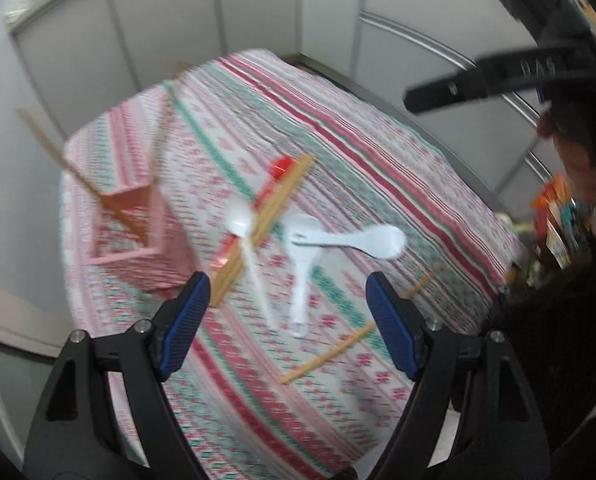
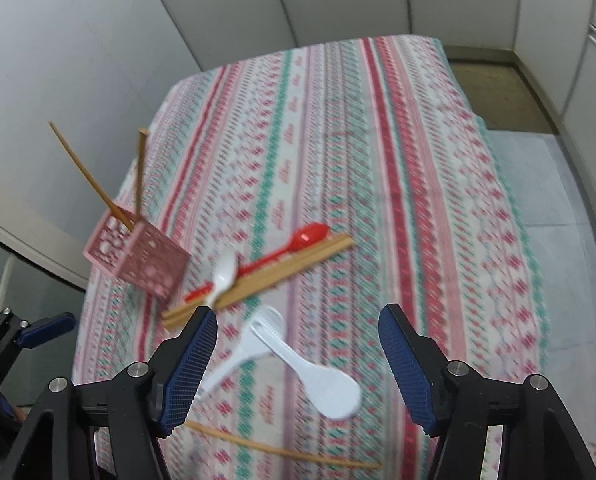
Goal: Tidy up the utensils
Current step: 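Move the left gripper back over the utensils and grasp a chopstick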
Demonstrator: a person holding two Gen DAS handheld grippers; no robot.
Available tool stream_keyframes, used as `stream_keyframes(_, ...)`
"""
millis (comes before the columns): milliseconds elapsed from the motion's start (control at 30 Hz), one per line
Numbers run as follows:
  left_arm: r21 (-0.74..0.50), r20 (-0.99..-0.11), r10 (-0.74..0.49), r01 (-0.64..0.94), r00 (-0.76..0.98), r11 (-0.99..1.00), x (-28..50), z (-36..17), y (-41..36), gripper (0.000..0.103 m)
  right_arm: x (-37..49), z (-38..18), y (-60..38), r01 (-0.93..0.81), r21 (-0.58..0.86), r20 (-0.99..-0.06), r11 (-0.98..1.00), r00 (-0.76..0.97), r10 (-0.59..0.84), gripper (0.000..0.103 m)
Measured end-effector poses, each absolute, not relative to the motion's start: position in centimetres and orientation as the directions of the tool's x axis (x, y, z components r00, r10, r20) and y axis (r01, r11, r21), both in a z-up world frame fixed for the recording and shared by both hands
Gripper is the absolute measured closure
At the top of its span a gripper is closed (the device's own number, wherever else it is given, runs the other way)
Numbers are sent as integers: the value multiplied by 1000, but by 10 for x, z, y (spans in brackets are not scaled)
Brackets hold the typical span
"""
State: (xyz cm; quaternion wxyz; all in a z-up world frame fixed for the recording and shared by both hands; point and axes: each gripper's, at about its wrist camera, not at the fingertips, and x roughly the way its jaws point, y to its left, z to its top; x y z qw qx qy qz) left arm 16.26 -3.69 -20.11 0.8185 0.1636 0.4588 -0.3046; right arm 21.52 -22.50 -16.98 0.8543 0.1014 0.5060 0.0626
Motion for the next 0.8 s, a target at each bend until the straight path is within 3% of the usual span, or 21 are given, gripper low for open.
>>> stream_keyframes(200,-61,-893,-390,797,226,601,139,-236,-94,23,199,-176,-254,32,222,-861,975,475,180,29)
stream_keyframes(433,-146,-930,-366,877,36,458,126,-271,-145,53,188,-181,-289,92,242,-857,966,487,168,29)
stream_keyframes(600,-182,-947,-318,898,-50,400,124,-289,-167,61,186,-189,-305,123,238,-869,963,469,155,29)
stream_keyframes(800,-107,-975,-223,924,-25,367,120,-309,-185,67,186,-185,-321,160,260,-856,952,494,150,29)
